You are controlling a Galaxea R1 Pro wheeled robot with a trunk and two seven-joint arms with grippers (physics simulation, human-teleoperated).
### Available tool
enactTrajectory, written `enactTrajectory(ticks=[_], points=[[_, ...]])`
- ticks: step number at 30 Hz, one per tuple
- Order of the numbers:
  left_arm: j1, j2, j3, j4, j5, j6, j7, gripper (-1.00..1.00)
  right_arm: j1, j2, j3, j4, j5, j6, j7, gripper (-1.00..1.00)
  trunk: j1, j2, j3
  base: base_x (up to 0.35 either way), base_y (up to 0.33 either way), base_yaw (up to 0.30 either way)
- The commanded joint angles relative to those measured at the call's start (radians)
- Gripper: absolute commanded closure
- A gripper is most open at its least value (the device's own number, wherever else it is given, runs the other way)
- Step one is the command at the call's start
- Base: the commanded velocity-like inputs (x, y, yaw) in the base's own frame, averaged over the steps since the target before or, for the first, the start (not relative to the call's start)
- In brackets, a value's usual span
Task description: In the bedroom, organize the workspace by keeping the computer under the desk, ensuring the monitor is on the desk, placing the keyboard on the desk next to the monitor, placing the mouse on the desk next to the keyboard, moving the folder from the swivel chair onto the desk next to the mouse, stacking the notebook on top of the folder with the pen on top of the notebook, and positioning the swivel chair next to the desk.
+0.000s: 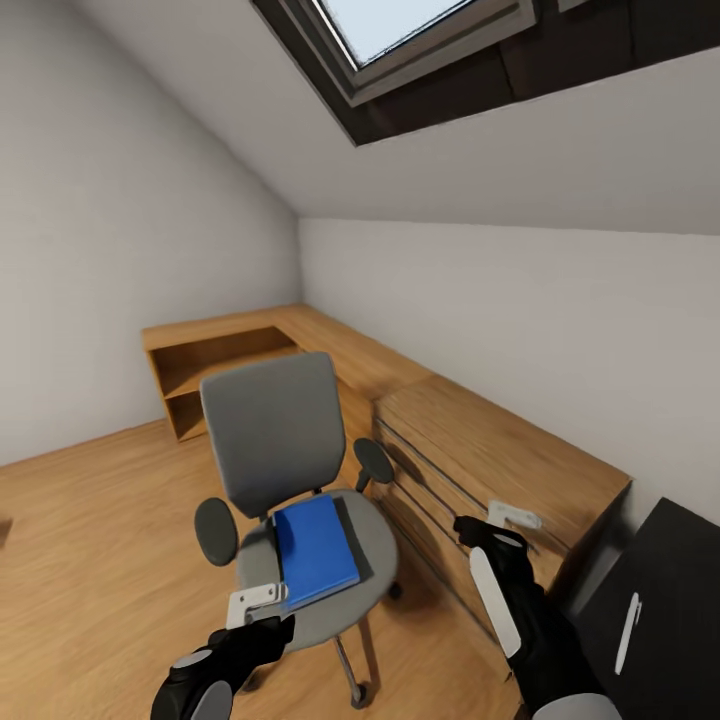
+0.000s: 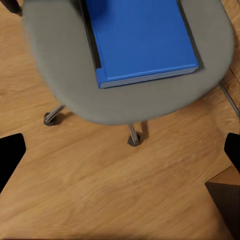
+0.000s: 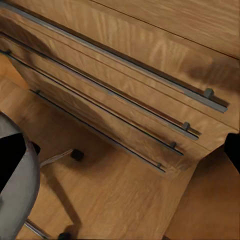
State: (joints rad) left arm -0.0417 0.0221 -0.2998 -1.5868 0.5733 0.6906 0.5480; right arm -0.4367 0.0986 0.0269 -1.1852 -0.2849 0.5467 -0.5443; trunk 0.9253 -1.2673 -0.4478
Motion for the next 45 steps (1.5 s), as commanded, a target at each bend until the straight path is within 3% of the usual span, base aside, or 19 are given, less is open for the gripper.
enactTrajectory(ticks=[1, 14, 45], points=[[-0.001, 0.001, -0.002, -0.001, 0.01, 0.001, 0.01, -1.0, -0.001, 0.0, 0.012, 0.0, -0.01, 0.002, -0.009, -1.0, 0.0, -0.001, -0.001, 0.0, 0.0, 0.209], [-0.001, 0.001, -0.002, -0.001, 0.01, 0.001, 0.01, -1.0, 0.0, -0.002, 0.048, -0.003, -0.009, 0.001, -0.008, -1.0, 0.0, -0.001, -0.002, 0.0, 0.0, 0.025], [-0.001, 0.001, -0.002, -0.001, 0.01, 0.001, 0.01, -1.0, 0.0, -0.002, 0.049, -0.015, -0.012, -0.001, -0.008, -1.0, 0.0, -0.001, -0.007, 0.0, 0.0, 0.0]])
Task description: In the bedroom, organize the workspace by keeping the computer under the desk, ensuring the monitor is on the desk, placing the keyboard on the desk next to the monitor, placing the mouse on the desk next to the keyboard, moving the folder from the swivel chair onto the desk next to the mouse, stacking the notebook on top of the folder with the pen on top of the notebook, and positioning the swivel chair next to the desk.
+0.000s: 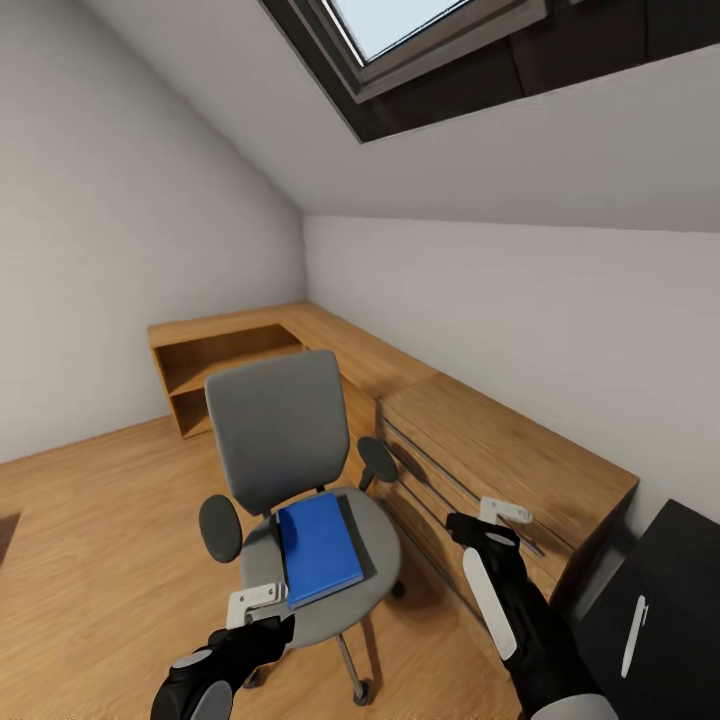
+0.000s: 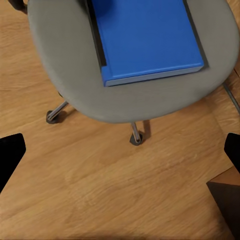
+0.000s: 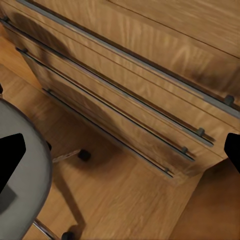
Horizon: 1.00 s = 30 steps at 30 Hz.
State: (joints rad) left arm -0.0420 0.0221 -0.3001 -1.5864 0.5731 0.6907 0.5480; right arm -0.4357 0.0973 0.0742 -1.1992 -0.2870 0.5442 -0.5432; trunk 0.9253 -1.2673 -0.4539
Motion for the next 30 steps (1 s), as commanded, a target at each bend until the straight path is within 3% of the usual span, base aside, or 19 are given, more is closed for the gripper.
enactTrajectory(ticks=[1, 8, 30], points=[[-0.001, 0.001, -0.002, -0.001, 0.01, 0.001, 0.01, -1.0, 0.0, 0.0, 0.002, -0.002, -0.011, 0.002, -0.009, -1.0, 0.0, -0.001, -0.003, 0.0, 0.0, 0.0], [-0.001, 0.001, -0.002, -0.001, 0.009, 0.001, 0.01, -1.0, -0.001, -0.001, 0.001, 0.002, -0.014, 0.002, -0.009, -1.0, 0.0, -0.001, -0.012, 0.0, 0.0, 0.0], [-0.001, 0.001, 0.002, -0.001, 0.01, 0.0, 0.01, -1.0, 0.0, 0.0, 0.004, 0.006, -0.009, -0.03, -0.009, -1.0, 0.0, -0.001, -0.012, 0.0, 0.0, 0.279]])
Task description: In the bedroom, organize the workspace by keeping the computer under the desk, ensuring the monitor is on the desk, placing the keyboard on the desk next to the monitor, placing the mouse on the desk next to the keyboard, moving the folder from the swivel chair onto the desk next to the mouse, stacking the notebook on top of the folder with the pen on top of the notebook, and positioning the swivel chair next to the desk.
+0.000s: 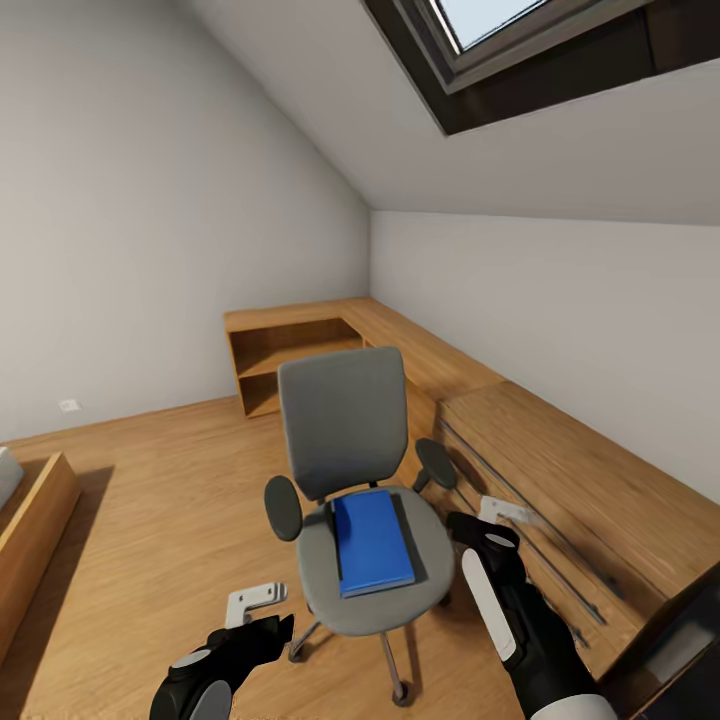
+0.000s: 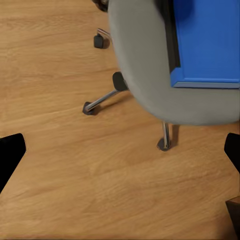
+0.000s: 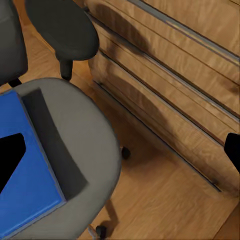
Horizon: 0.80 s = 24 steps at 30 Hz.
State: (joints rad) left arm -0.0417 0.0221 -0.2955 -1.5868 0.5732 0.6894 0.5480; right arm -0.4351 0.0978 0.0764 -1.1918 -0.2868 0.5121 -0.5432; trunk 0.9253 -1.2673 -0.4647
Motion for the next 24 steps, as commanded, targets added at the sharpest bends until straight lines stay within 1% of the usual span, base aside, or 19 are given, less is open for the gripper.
enactTrajectory(ticks=[1, 20, 24], points=[[-0.001, 0.001, -0.002, -0.001, 0.01, 0.002, 0.01, -1.0, -0.001, 0.0, 0.001, -0.002, -0.009, 0.002, -0.009, -1.0, 0.0, -0.001, -0.001, 0.0, 0.0, 0.285], [-0.001, 0.001, -0.001, -0.002, 0.01, 0.001, 0.012, -1.0, -0.001, 0.0, 0.006, 0.01, -0.007, -0.007, -0.009, -1.0, 0.0, -0.001, -0.001, 0.0, 0.0, 0.286], [-0.001, 0.001, -0.001, -0.002, 0.01, 0.001, 0.012, -1.0, -0.001, 0.0, 0.014, 0.012, -0.006, -0.009, -0.009, -1.0, 0.0, -0.001, -0.001, 0.0, 0.0, 0.286]])
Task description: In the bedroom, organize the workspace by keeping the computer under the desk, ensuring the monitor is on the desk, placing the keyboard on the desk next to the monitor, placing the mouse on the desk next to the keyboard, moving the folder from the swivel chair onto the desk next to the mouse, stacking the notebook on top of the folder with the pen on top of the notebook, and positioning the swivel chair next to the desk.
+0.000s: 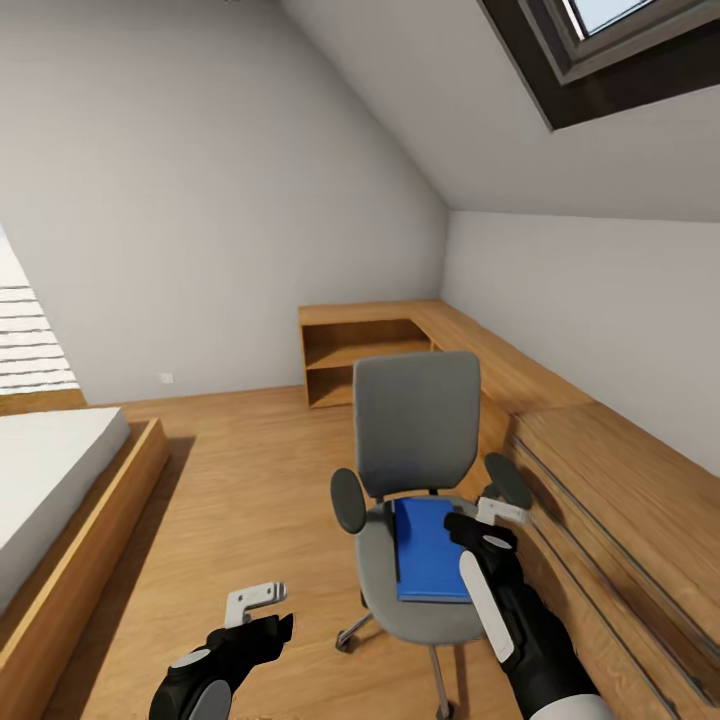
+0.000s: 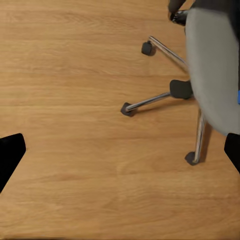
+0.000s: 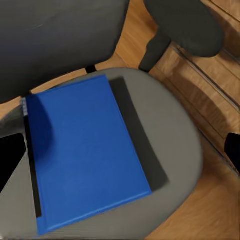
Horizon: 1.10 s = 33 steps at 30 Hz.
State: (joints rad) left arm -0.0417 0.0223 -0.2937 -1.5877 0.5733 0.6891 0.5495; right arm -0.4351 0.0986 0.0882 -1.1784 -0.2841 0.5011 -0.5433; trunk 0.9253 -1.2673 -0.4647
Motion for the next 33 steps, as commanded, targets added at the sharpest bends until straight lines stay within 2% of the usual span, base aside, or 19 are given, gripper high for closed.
enactTrajectory(ticks=[1, 12, 20, 33], points=[[-0.001, 0.001, -0.002, -0.001, 0.01, 0.001, 0.01, -1.0, -0.001, 0.0, 0.003, -0.002, -0.009, 0.002, -0.009, -1.0, 0.0, -0.001, -0.001, 0.0, 0.0, 0.286], [-0.001, 0.001, -0.001, -0.001, 0.01, 0.001, 0.011, -1.0, 0.001, -0.001, 0.008, -0.001, -0.009, 0.002, -0.008, -1.0, 0.0, -0.001, -0.001, 0.0, 0.0, 0.286], [-0.001, -0.001, 0.019, -0.001, 0.01, 0.001, 0.011, -1.0, 0.001, -0.002, 0.007, -0.001, -0.012, 0.003, -0.004, -1.0, 0.0, -0.001, -0.001, 0.0, 0.0, 0.229], [-0.001, -0.001, 0.035, -0.001, 0.01, 0.001, 0.011, -1.0, 0.001, -0.008, 0.007, -0.001, -0.014, 0.004, 0.032, -1.0, 0.05, -0.092, -0.042, 0.0, 0.0, 0.015]])
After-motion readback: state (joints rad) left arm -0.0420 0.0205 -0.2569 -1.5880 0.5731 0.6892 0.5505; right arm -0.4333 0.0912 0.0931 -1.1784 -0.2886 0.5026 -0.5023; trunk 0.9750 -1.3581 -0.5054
